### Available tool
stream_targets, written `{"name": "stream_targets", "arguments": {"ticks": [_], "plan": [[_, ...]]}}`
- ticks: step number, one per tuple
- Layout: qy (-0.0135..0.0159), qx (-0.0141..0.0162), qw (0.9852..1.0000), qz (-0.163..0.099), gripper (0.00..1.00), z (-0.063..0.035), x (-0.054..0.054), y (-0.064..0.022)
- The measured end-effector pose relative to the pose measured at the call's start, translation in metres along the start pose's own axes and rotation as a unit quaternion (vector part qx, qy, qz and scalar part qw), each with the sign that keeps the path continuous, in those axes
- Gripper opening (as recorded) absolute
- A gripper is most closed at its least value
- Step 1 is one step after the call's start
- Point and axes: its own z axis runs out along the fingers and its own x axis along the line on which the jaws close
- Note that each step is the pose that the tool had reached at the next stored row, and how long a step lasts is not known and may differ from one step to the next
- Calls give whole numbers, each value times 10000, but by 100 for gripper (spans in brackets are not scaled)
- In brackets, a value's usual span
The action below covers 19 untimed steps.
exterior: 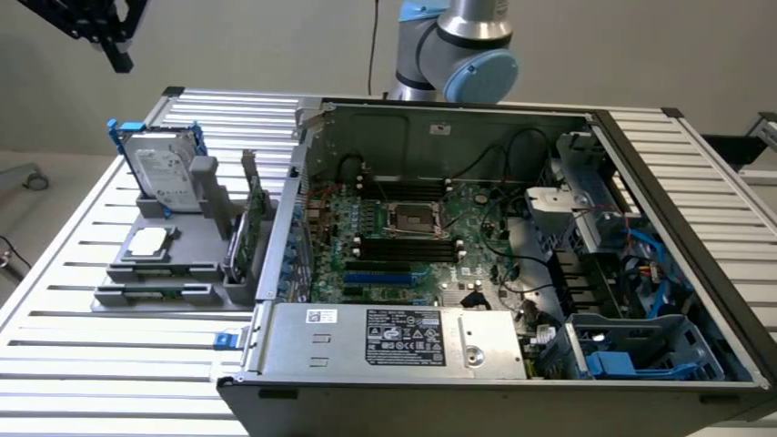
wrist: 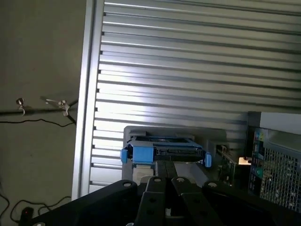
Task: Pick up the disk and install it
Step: 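Pick up the disk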
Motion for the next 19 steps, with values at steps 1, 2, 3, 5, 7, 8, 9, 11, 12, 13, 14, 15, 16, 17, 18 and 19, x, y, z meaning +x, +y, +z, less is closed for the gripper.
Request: {"name": "stream_targets", "arguments": {"ticks": [1, 2, 3, 5, 7, 8, 9, 11, 12, 13, 14, 15, 16, 17, 18, 19], "plan": [[5, -2, 10000, -93, 11, 4, 0, 0], [9, -4, 9998, -182, 11, 9, 0, 0], [14, -6, 9996, -272, 11, 13, 0, 0], [23, -9, 9990, -452, 11, 22, 0, -1], [32, -12, 9980, -631, 11, 30, 1, -1], [37, -14, 9973, -729, 11, 35, 1, -2], [42, -16, 9966, -818, 11, 39, 1, -2], [51, -19, 9950, -997, 11, 47, 1, -2], [56, -20, 9941, -1086, 11, 51, 1, -3], [61, -22, 9930, -1176, 11, 55, 1, -3], [65, -24, 9919, -1265, 11, 59, 1, -3], [70, -25, 9908, -1354, 11, 64, 1, -3], [75, -27, 9894, -1451, 11, 69, 1, -3], [79, -29, 9880, -1539, 11, 73, 1, -4], [83, -30, 9866, -1629, 11, 77, 1, -4], [88, -32, 9851, -1716, 11, 81, 1, -4]]}}
